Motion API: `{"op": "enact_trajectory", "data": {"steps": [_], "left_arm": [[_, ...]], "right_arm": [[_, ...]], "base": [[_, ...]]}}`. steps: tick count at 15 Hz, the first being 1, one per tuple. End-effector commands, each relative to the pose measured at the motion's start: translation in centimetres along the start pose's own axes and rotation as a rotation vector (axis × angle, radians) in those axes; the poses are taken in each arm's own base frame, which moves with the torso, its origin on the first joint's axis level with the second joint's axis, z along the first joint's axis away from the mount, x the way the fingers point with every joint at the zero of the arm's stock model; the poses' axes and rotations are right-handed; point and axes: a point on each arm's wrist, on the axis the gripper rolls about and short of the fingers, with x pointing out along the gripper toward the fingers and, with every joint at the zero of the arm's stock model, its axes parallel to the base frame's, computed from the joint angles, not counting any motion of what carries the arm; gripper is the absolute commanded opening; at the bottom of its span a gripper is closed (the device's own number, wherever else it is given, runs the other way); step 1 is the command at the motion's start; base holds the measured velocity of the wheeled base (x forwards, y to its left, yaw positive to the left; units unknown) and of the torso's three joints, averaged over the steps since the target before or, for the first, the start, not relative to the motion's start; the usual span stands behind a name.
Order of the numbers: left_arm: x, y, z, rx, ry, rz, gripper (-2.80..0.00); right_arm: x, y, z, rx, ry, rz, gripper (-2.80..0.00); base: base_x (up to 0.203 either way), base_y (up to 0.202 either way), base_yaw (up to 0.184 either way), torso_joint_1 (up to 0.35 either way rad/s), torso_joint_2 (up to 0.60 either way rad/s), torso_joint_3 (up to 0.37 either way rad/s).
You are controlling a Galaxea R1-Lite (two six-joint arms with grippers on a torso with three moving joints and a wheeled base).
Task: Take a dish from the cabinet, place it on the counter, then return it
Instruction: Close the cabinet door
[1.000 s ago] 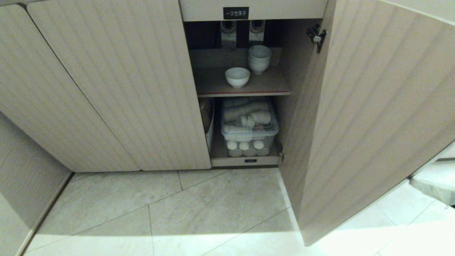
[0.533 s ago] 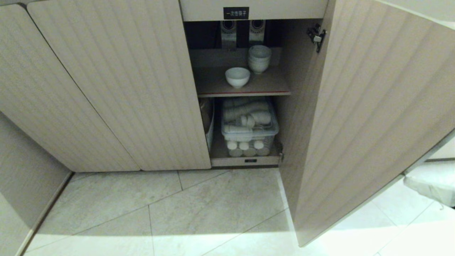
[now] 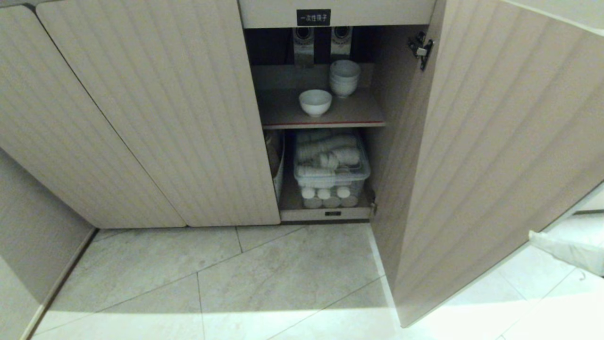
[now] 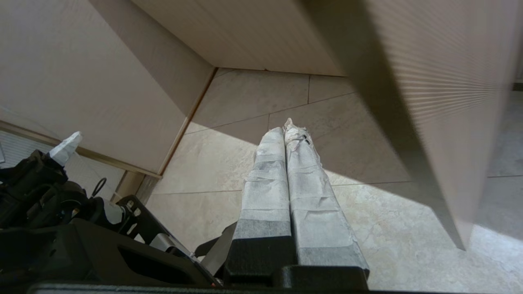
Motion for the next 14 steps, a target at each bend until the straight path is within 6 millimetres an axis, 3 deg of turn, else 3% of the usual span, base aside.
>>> {"op": "enact_trajectory", "data": {"steps": [1,10,14], "left_arm": [[0.0,0.0,0.0,0.000,-0.001,0.000,-2.80],[0.0,0.0,0.0,0.000,-0.001,0.000,-2.80],[0.0,0.0,0.0,0.000,-0.001,0.000,-2.80]], "right_arm": [[0.1,0.0,0.0,0.002,0.005,0.011,-2.80],[-0.9,1.4,0.2,-0.008,-0.047,0.024,-2.80],[-1.1,0.8,-1.1,-0.085,0.012,-0.175,-2.80]], "base": [[0.000,0.000,0.000,0.000,0.00,0.000],[0.000,0.000,0.000,0.000,0.00,0.000],[0.000,0.000,0.000,0.000,0.00,0.000]]}}
